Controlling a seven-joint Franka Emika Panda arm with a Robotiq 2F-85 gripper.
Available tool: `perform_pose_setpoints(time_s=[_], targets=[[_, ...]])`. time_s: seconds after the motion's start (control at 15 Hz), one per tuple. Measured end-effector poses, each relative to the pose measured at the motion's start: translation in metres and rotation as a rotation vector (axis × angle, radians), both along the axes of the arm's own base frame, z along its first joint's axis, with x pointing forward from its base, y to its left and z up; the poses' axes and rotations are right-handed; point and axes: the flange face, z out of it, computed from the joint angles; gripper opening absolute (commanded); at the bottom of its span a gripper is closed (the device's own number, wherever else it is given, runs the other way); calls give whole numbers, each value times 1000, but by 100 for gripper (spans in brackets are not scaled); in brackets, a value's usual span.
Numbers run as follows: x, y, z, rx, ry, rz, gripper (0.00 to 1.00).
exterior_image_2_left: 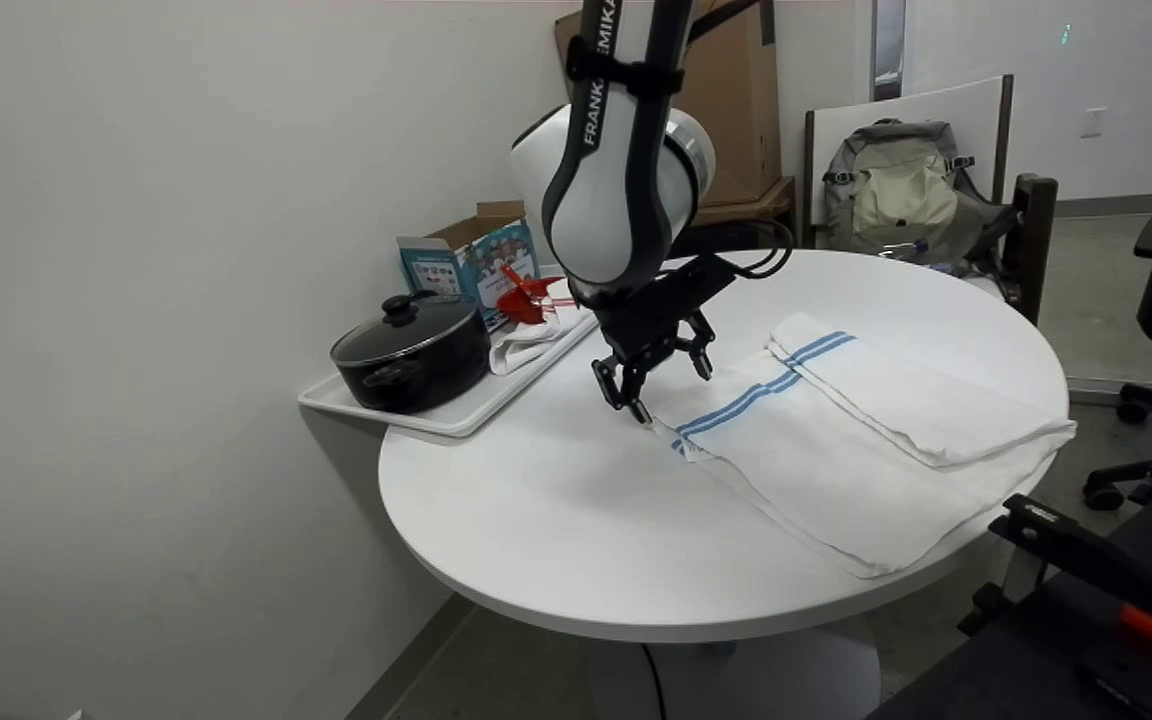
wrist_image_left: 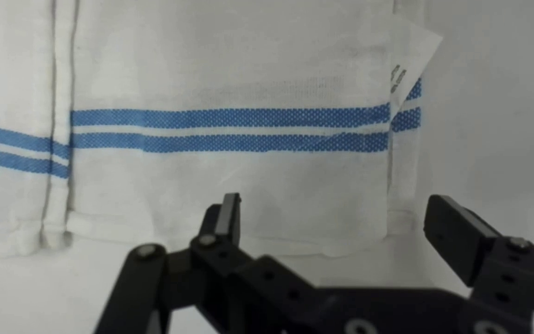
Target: Fold the towel
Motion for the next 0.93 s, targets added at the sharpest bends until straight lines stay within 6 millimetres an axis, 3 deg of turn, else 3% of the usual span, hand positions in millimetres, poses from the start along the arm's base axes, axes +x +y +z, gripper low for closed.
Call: perform_pose_setpoints(time_s=[0.27, 0.33, 0.93], targets=[[-1, -1, -13, 12, -7, -11, 98], [-2, -1, -16, 14, -7, -11, 78], [0, 5, -20, 42, -25, -24, 13]])
